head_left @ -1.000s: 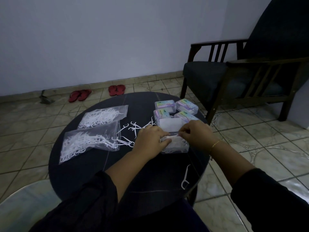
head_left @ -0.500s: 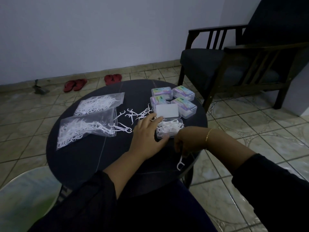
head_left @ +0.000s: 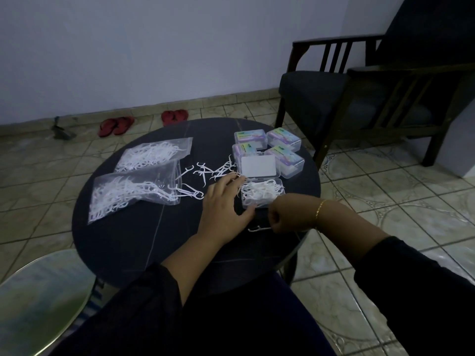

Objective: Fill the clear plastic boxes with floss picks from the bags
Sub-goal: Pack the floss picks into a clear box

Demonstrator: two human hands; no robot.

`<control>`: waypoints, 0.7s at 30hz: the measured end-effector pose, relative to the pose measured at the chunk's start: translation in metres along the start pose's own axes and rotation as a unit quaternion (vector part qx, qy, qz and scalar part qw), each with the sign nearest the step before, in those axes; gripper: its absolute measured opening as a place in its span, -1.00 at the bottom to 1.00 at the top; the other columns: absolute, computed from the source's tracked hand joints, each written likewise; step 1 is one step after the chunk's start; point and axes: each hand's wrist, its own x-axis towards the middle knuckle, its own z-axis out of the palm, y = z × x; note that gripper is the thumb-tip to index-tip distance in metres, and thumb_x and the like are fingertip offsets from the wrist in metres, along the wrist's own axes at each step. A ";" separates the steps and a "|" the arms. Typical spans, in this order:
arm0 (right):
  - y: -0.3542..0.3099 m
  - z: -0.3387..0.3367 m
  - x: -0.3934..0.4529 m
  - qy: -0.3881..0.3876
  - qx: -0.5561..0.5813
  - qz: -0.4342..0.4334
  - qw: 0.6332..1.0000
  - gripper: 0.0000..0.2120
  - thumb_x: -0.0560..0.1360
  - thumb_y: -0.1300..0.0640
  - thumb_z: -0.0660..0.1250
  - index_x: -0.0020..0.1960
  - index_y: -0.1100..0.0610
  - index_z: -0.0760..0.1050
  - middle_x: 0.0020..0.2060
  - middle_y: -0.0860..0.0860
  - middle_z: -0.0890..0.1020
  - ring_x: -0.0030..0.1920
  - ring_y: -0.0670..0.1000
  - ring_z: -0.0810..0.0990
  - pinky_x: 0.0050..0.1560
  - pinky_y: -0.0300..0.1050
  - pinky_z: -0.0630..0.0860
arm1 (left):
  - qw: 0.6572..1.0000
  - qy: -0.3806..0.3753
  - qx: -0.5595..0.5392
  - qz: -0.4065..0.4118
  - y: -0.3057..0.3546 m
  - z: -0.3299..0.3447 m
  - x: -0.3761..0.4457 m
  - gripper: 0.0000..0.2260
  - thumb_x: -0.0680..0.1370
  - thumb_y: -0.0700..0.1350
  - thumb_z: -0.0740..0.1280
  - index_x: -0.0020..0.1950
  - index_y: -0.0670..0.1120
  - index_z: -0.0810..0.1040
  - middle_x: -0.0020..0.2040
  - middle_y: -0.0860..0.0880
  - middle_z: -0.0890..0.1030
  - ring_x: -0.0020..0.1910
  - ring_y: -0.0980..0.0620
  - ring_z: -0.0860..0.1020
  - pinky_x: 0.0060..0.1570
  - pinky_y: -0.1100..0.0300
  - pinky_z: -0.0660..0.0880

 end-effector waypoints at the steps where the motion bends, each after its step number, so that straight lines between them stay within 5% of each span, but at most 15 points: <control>1: 0.000 -0.002 0.000 0.017 0.005 0.003 1.000 -0.83 0.52 0.13 0.28 0.01 0.17 0.60 -0.06 0.10 0.64 -0.16 -0.01 0.51 -0.09 -0.15 0.44 | 1.000 0.004 -0.005 -0.006 0.000 0.000 0.000 -0.46 0.48 0.12 0.30 0.45 0.04 0.33 0.42 0.07 0.31 0.36 0.05 0.23 0.35 0.17 0.11; 9: 0.014 -0.031 0.007 0.159 0.032 0.054 0.985 -0.84 0.51 0.06 0.32 0.04 0.09 0.56 -0.05 0.02 0.61 -0.06 -0.02 0.55 -0.09 -0.17 0.50 | 0.997 0.022 -0.042 -0.059 -0.005 0.000 0.004 -0.53 0.53 0.05 0.31 0.41 -0.05 0.40 0.39 0.04 0.35 0.34 0.05 0.26 0.37 0.01 0.26; 14: 0.013 -0.026 0.022 0.244 0.002 0.108 0.964 -0.80 0.54 0.03 0.22 0.08 0.07 0.53 -0.06 0.03 0.61 -0.08 0.01 0.56 -0.05 -0.08 0.56 | 0.999 0.017 -0.019 -0.036 -0.003 0.001 0.003 -0.41 0.45 0.21 0.07 0.36 -0.04 0.48 0.36 0.03 0.39 0.31 0.03 0.28 0.32 0.03 0.31; 21: 0.019 -0.003 0.028 0.312 0.091 0.133 0.936 -0.78 0.57 -0.02 0.21 0.13 0.02 0.54 -0.03 -0.02 0.63 -0.08 -0.03 0.58 -0.04 -0.10 0.57 | 1.000 -0.018 0.008 -0.012 -0.007 0.005 0.003 -0.58 0.53 0.08 0.25 0.39 0.06 0.45 0.41 0.04 0.34 0.30 0.00 0.30 0.33 0.02 0.30</control>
